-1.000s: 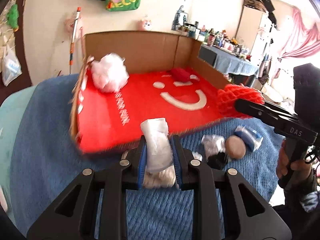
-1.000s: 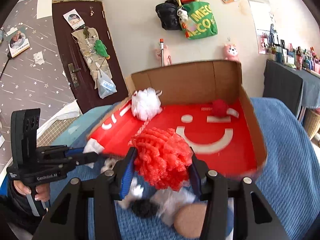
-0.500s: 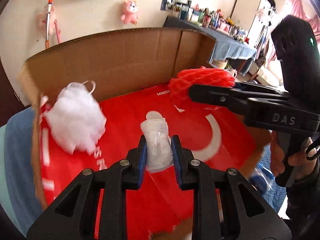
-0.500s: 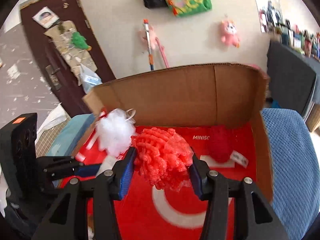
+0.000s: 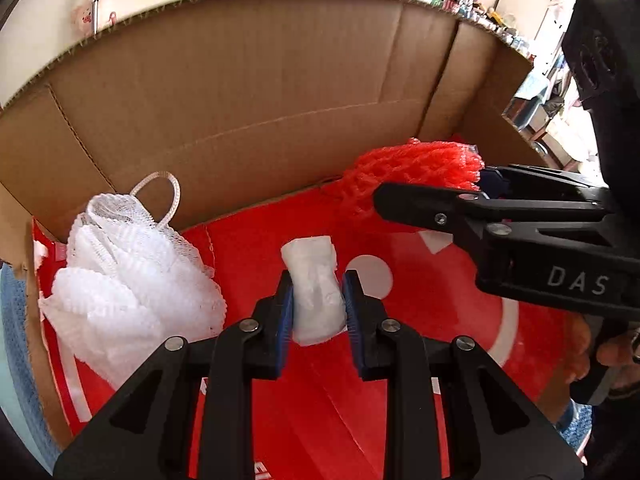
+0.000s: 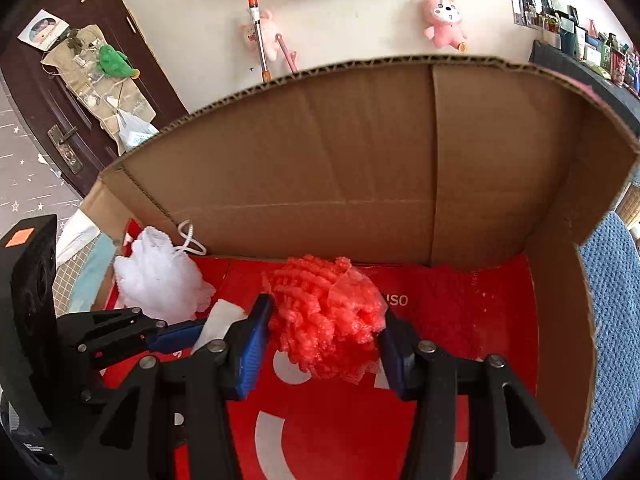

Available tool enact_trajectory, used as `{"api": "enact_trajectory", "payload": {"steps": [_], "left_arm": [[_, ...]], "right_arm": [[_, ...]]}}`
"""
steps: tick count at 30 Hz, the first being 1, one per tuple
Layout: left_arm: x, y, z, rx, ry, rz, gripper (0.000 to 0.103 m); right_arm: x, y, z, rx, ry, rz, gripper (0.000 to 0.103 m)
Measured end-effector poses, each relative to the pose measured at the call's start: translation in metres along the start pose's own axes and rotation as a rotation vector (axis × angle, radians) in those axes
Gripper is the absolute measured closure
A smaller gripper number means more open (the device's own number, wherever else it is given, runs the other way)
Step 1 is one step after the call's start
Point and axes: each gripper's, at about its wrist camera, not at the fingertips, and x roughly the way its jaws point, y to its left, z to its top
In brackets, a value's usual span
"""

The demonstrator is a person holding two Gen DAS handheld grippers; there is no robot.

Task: Organize soft objects
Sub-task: 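Carry the tissue and red foam net into the box and lower them onto the red bag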

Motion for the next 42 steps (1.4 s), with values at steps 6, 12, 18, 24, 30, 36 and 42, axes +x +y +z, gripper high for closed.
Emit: {"api": "enact_trajectory", "payload": {"steps": [6,12,18,24,30,36,42], "left_arm": [[0.006,0.005,-0.002,-0.024,-0.004,-0.008,0.081],[0.011,0.005,-0.004,-0.023,-0.005,0.002,0.081],[0.015,0.005,-0.008,-0.022,-0.013,0.002,0.081],[0.019,-0.003,-0.01,-0.008,-0.02,0.017,0.08],[0.02,-0.007,-0.011,-0.008,-0.024,0.023,0.08],[0.02,-0.01,-0.012,-0.003,-0.026,0.027,0.08],[0.022,-0.012,-0.013,0.004,-0.024,0.023,0.08]], "right_arm": [[0.011,-0.001,0.0,0.004,0.018,0.016,0.05],[0.012,0.001,-0.001,-0.01,0.012,0.007,0.048],[0.013,0.003,-0.001,-0.02,0.009,0.006,0.047],[0.017,0.007,-0.001,-0.037,0.009,-0.005,0.047],[0.017,0.01,-0.001,-0.048,0.006,-0.01,0.047],[0.018,0.012,-0.002,-0.055,0.004,-0.014,0.047],[0.017,0.014,-0.002,-0.072,0.008,-0.018,0.041]]}}
